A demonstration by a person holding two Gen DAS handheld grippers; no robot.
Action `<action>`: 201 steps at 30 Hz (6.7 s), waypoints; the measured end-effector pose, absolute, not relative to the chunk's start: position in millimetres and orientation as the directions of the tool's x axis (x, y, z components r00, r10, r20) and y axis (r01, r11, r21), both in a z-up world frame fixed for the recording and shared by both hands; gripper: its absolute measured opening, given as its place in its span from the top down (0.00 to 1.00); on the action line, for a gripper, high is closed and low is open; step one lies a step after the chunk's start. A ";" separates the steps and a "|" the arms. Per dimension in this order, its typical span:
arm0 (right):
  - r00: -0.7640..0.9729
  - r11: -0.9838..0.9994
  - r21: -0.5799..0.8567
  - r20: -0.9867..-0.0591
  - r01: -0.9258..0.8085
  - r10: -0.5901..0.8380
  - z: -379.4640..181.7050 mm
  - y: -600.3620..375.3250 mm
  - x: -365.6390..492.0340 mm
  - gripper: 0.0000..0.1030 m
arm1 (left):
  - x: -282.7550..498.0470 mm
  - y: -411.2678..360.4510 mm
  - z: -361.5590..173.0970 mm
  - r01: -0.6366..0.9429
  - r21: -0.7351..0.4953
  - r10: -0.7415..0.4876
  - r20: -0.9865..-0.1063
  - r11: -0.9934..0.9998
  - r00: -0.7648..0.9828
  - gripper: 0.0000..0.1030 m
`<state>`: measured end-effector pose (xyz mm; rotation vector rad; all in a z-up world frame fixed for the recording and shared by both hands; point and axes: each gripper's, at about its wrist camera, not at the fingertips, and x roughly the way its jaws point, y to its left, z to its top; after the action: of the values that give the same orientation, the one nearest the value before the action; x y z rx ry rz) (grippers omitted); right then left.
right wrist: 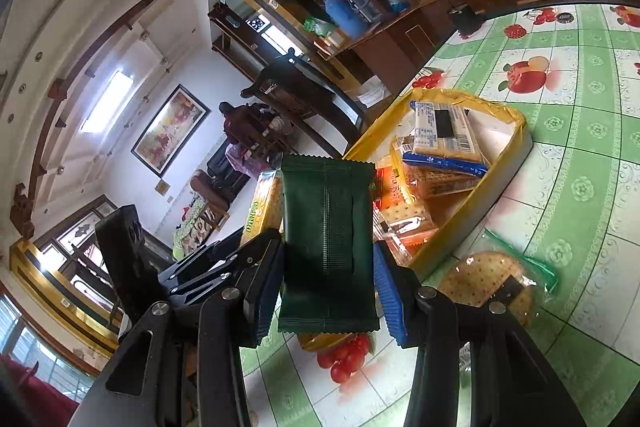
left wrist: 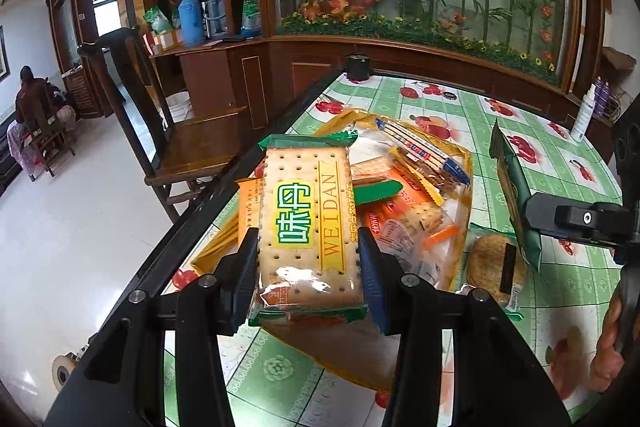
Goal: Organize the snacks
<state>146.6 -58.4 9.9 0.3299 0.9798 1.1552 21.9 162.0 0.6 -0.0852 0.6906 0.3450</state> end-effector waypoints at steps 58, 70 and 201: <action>0.229 0.571 0.460 -0.607 -0.680 0.761 38.7 -24.8 173.7 0.14 | 54.4 167.7 -12.0 -0.266 -0.098 0.127 -0.690 0.959 0.713 0.56; 0.321 0.749 0.234 -0.795 -0.620 0.514 -23.4 -156.7 95.1 0.05 | 89.8 163.1 -1.0 -0.270 -0.122 0.111 -0.697 0.955 0.708 0.56; 0.480 0.479 -0.175 -0.593 -0.860 0.646 46.0 -0.1 -3.4 0.00 | -121.2 131.9 42.4 -0.454 -0.055 0.365 -0.514 0.889 0.776 0.18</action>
<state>-3.4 -0.1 46.0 -0.4933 0.4897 0.9653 -121.2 131.9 42.4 -0.1807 0.5177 0.4457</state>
